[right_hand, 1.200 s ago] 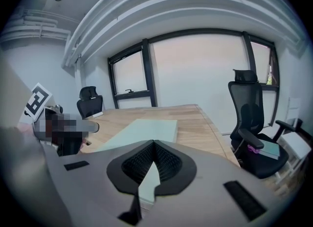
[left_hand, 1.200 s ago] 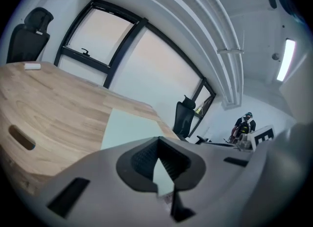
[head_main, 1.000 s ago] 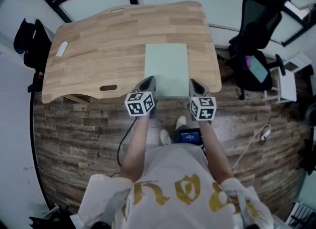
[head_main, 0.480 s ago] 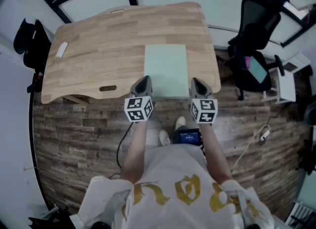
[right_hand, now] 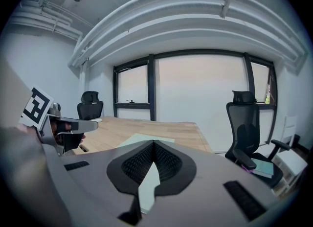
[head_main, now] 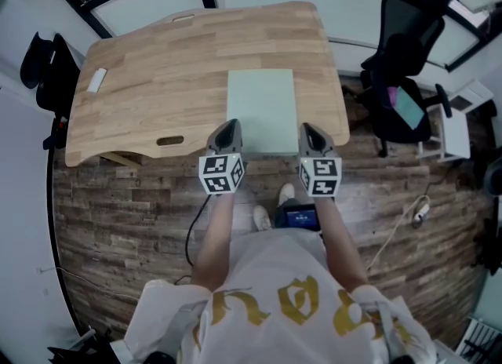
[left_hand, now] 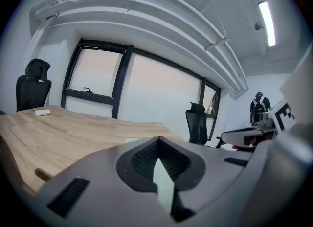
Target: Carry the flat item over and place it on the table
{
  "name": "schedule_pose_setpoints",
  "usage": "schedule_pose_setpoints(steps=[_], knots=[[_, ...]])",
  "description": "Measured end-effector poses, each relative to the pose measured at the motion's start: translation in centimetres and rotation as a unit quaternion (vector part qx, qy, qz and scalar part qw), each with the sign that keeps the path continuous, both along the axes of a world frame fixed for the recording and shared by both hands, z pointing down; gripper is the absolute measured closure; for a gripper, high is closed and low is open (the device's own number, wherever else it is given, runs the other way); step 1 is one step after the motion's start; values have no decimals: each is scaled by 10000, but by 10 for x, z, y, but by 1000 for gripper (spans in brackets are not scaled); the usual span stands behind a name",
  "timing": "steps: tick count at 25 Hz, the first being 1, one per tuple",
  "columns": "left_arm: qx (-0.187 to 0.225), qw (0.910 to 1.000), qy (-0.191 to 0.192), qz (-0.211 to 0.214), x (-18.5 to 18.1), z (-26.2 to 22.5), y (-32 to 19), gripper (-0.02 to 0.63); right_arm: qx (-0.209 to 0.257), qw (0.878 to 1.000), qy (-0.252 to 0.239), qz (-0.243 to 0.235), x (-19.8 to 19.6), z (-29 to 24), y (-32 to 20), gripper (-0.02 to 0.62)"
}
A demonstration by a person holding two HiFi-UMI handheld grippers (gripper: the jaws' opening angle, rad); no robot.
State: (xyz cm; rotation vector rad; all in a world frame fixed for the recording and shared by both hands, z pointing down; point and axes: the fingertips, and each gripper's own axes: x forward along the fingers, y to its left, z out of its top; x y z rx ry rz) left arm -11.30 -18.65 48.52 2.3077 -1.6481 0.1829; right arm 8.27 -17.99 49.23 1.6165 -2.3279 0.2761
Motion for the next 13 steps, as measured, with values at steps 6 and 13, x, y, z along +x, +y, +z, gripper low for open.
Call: schedule_pose_setpoints(steps=[6,13], knots=[[12,10000,-63,29,3,-1,0,606,-27,9999,162,31,3,2,1,598],[-1,10000,-34,23,0,1,-1,606,-84,9998,189,41,1,6,1,598]])
